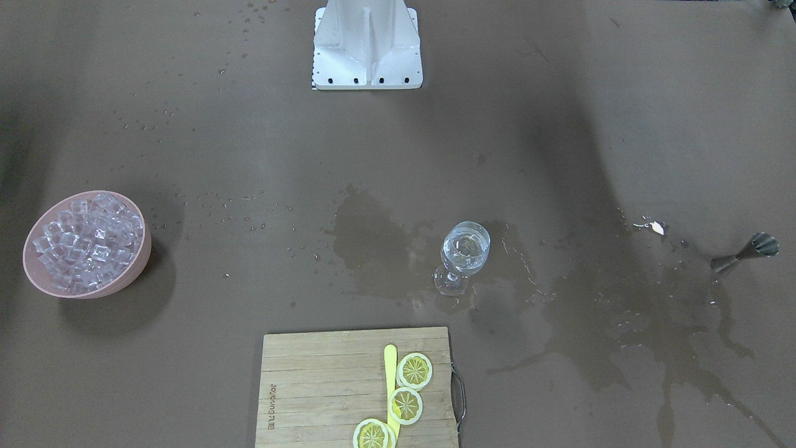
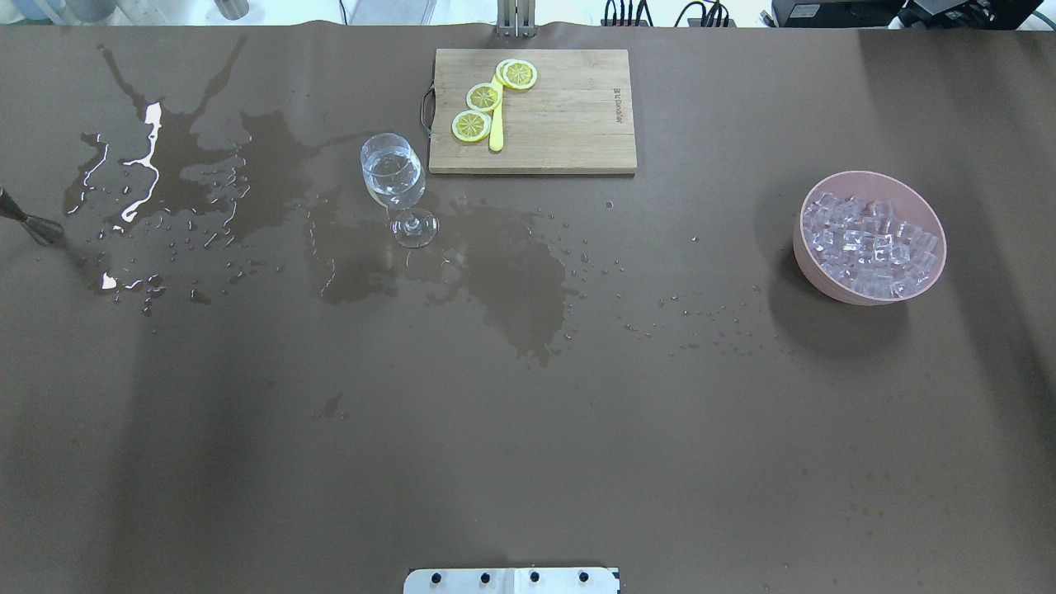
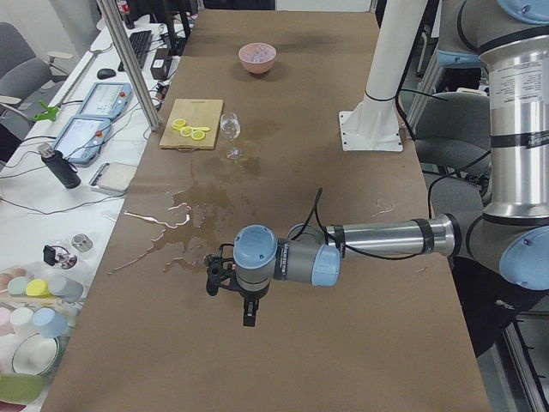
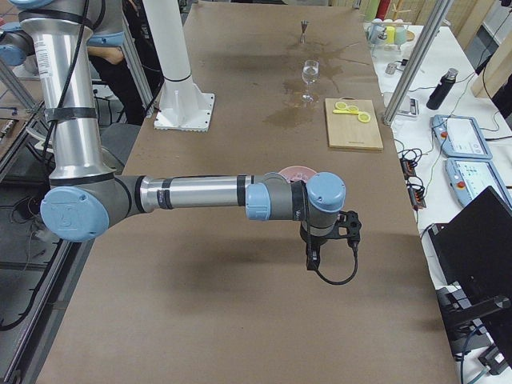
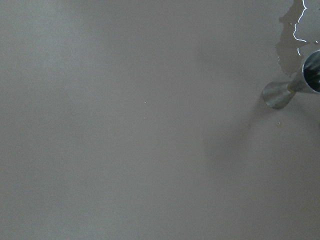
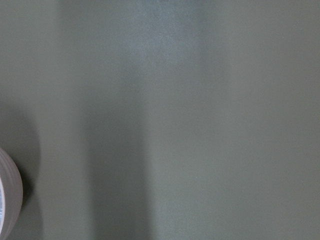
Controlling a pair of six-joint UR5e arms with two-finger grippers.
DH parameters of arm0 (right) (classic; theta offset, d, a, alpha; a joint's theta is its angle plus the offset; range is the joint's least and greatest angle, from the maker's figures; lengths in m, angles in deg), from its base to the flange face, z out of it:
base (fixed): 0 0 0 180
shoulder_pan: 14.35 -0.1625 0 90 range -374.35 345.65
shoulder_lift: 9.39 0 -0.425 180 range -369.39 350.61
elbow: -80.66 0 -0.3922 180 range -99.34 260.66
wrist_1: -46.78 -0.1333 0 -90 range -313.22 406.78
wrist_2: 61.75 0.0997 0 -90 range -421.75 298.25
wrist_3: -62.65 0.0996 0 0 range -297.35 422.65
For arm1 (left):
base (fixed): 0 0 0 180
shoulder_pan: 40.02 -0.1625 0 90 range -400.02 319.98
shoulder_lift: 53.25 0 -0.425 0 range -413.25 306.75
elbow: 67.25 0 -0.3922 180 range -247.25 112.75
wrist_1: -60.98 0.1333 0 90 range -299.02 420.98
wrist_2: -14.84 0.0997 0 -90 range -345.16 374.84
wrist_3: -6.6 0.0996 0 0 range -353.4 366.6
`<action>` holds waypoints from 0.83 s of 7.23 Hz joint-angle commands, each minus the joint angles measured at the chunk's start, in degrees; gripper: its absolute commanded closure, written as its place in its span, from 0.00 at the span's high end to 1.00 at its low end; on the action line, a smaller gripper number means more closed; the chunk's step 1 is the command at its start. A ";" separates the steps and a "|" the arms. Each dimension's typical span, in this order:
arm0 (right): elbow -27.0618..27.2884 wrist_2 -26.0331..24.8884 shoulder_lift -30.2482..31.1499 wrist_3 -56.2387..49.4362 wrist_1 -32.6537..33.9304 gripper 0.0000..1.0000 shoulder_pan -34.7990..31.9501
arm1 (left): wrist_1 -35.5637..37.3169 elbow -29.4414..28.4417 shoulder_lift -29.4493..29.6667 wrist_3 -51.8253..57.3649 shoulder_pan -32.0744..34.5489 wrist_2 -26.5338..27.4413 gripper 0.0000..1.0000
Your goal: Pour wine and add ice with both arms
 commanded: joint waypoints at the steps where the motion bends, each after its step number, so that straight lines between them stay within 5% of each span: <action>1: 0.55 0.23 -0.08 0.08 0.35 1.00 -0.04 | -0.07 1.10 -2.06 -0.02 0.44 -0.08 0.98; 4: 0.64 0.23 -0.17 -0.62 0.09 1.00 -0.04 | -0.68 0.24 -1.29 -0.98 0.62 -0.16 0.98; 6: 3.26 0.24 -0.87 0.43 0.70 1.00 0.66 | -11.41 -0.10 0.64 -13.57 0.45 3.58 0.98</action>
